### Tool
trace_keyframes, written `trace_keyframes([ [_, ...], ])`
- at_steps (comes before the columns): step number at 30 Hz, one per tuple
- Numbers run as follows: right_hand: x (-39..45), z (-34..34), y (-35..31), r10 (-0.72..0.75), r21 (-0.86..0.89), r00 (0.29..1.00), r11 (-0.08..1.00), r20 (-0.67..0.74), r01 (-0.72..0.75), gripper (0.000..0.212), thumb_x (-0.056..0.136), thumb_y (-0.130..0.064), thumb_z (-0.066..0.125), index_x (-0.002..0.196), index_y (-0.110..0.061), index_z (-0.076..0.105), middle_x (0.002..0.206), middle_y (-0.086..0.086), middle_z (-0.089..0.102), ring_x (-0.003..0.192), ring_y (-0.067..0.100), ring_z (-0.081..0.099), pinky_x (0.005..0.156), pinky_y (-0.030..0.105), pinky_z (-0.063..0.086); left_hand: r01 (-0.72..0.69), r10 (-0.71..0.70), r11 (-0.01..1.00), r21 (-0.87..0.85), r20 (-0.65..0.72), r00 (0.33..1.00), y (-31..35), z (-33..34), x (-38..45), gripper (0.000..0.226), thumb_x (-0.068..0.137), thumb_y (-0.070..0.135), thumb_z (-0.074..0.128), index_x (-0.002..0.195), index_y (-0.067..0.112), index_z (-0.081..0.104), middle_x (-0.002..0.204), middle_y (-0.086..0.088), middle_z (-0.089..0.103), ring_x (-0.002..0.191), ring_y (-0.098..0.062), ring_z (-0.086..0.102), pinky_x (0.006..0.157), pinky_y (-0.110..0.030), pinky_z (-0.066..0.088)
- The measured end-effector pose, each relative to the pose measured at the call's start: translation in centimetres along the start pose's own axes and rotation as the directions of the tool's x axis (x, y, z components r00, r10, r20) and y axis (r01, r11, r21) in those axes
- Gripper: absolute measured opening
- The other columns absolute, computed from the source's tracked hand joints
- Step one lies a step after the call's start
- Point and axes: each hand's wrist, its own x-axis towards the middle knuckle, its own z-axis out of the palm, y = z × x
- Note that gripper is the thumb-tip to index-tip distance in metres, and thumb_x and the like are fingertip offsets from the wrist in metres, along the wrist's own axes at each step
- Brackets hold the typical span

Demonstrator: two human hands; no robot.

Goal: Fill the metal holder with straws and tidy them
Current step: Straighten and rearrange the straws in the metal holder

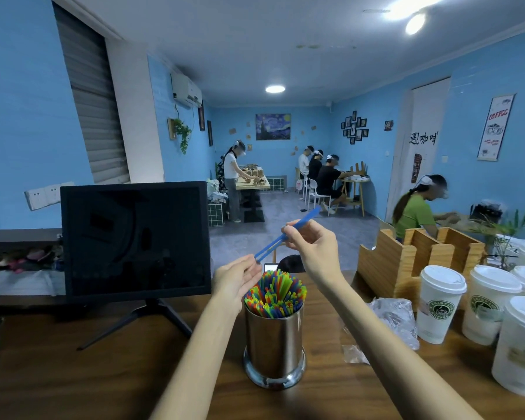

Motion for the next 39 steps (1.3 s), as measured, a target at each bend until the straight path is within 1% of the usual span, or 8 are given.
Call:
trace_keyframes([
  [2, 0.4, -0.3, 0.3, -0.018, -0.080, 1.000, 0.997, -0.009, 0.017, 0.006, 0.096, -0.015, 0.070, 0.095, -0.011, 0.074, 0.086, 0.007, 0.077, 0.085, 0.022, 0.075, 0.078, 0.039, 0.063, -0.017, 0.016, 0.994, 0.111, 0.013, 1.000, -0.3, -0.4, 0.2, 0.020, 0.093, 0.009, 0.070, 0.113, 0.004, 0.071, 0.103, -0.014, 0.075, 0.093, -0.022, 0.073, 0.077, -0.028, 0.061],
  [7, 1.1, -1.4, 1.0, -0.103, -0.438, 0.992, 0.890, 0.077, 0.127, 0.007, 0.096, -0.020, 0.068, 0.092, -0.017, 0.072, 0.078, -0.002, 0.074, 0.071, 0.004, 0.069, 0.072, 0.028, 0.057, -0.275, 0.347, 0.796, 0.539, -0.034, 0.937, -1.0, -1.2, 0.6, 0.023, 0.092, 0.020, 0.072, 0.115, 0.017, 0.076, 0.105, 0.001, 0.076, 0.095, -0.013, 0.069, 0.087, -0.035, 0.059],
  [12, 0.5, -1.1, 2.1, -0.023, -0.591, 0.971, 0.789, 0.240, 0.165, 0.020, 0.093, -0.016, 0.070, 0.113, -0.019, 0.067, 0.090, -0.001, 0.074, 0.083, 0.011, 0.071, 0.079, 0.038, 0.060, -0.411, 0.387, 0.612, 0.675, 0.198, 0.901, -1.0, -0.6, -0.2, 0.016, 0.092, 0.023, 0.073, 0.105, 0.019, 0.080, 0.100, 0.006, 0.077, 0.091, -0.001, 0.067, 0.080, -0.019, 0.053],
  [16, 1.0, -1.4, 1.0, -0.120, -0.569, 0.971, 0.792, 0.208, 0.219, 0.021, 0.096, -0.016, 0.069, 0.116, -0.016, 0.061, 0.084, 0.000, 0.071, 0.076, 0.009, 0.067, 0.072, 0.030, 0.055, -0.440, 0.402, 0.517, 0.735, 0.246, 0.882, -1.4, -0.7, 0.1, 0.015, 0.092, 0.020, 0.072, 0.105, 0.019, 0.080, 0.102, 0.006, 0.077, 0.091, -0.003, 0.067, 0.074, -0.011, 0.046],
  [20, 1.2, -1.7, 0.5, -0.159, -0.557, 0.958, 0.786, 0.238, 0.269, 0.018, 0.099, -0.021, 0.064, 0.115, -0.016, 0.059, 0.087, -0.001, 0.068, 0.075, 0.009, 0.065, 0.068, 0.021, 0.048, -0.431, 0.361, 0.477, 0.767, 0.276, 0.891, -1.8, -0.8, 0.0, 0.017, 0.094, 0.018, 0.070, 0.108, 0.018, 0.079, 0.107, 0.004, 0.075, 0.098, -0.009, 0.066, 0.086, -0.022, 0.051],
  [26, 1.3, -1.4, 3.1, 0.079, -0.644, 0.890, 0.719, 0.450, 0.262, 0.021, 0.096, -0.019, 0.063, 0.117, -0.020, 0.060, 0.108, -0.001, 0.070, 0.092, 0.017, 0.066, 0.081, 0.041, 0.055, -0.451, 0.410, 0.525, 0.722, 0.250, 0.877, -2.0, -0.4, 0.4, 0.015, 0.093, 0.023, 0.071, 0.105, 0.022, 0.079, 0.102, 0.006, 0.076, 0.097, -0.008, 0.069, 0.078, -0.015, 0.050],
  [30, -0.1, -0.7, 4.4, 0.149, -0.666, 0.837, 0.683, 0.527, 0.298, 0.013, 0.092, -0.017, 0.064, 0.091, -0.029, 0.059, 0.092, -0.006, 0.067, 0.087, 0.020, 0.065, 0.080, 0.040, 0.053, -0.564, 0.491, 0.615, 0.551, 0.292, 0.821, -1.7, 0.5, -0.1, 0.022, 0.094, 0.022, 0.071, 0.114, 0.031, 0.072, 0.102, 0.010, 0.074, 0.091, 0.004, 0.068, 0.073, -0.007, 0.049],
  [39, -0.2, -0.7, 4.8, 0.167, -0.657, 0.810, 0.684, 0.562, 0.315, 0.031, 0.093, -0.022, 0.067, 0.070, -0.034, 0.050, 0.080, -0.007, 0.066, 0.081, 0.019, 0.063, 0.076, 0.039, 0.051, -0.647, 0.644, 0.426, 0.632, 0.290, 0.708, -1.6, 1.5, -0.1, 0.017, 0.088, 0.023, 0.076, 0.103, 0.031, 0.080, 0.090, 0.017, 0.076, 0.083, 0.004, 0.067, 0.074, -0.021, 0.057],
])
